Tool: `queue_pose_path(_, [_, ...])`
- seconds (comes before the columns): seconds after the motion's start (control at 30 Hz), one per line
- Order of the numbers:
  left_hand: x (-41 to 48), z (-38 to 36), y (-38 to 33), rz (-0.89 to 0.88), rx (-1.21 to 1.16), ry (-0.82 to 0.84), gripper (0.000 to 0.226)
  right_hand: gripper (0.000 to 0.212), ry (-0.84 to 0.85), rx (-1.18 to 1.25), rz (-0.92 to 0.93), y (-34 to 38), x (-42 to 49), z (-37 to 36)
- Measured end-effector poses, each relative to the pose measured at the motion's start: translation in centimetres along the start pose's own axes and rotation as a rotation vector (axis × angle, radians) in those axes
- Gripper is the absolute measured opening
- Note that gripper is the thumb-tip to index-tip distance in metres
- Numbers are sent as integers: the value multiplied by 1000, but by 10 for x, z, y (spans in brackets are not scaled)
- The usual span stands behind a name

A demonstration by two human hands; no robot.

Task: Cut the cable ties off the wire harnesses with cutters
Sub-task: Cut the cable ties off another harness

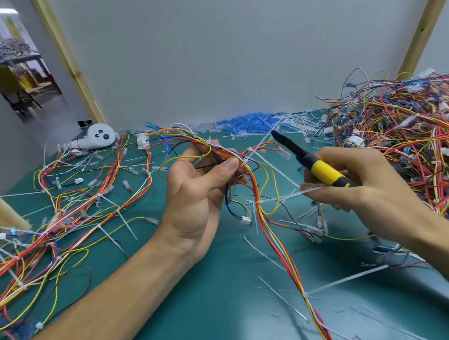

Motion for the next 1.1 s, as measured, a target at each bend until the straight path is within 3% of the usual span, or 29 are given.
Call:
queue_pose_path(0.1, [0, 0, 0, 4, -11, 3, 21, 28, 28, -104, 11, -4, -3, -1])
queue_pose_path(0.2, [0, 0, -1, 21, -27, 4, 20, 26, -118, -361, 167, -3, -7, -7])
queue_pose_path(0.43, [0, -3, -2, 101, -86, 18, 22, 21, -358, -518, 363, 0, -3, 6])
queue_pose_path(0.63, [-2, -4, -2, 145, -95, 57, 23, 33, -348, -679, 461, -1, -1, 14])
queue_pose_path(0.9, [-3, -5, -1, 155, -77, 74, 22, 41, -338, -660, 505, -2, -1, 15])
queue_pose_path(1.1, [-4, -6, 2, 194, -95, 75, 24, 33, -320, -660, 508, -4, -2, 16])
Point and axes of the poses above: each hand's wrist, its own x-axis towards the middle knuckle, its own z-axis out of the back of the hand, y = z × x, the point moved 1 cm from there along x, towards the middle knuckle, and after that the axes turned 7 degrees about -y, right-handed, at the moved point
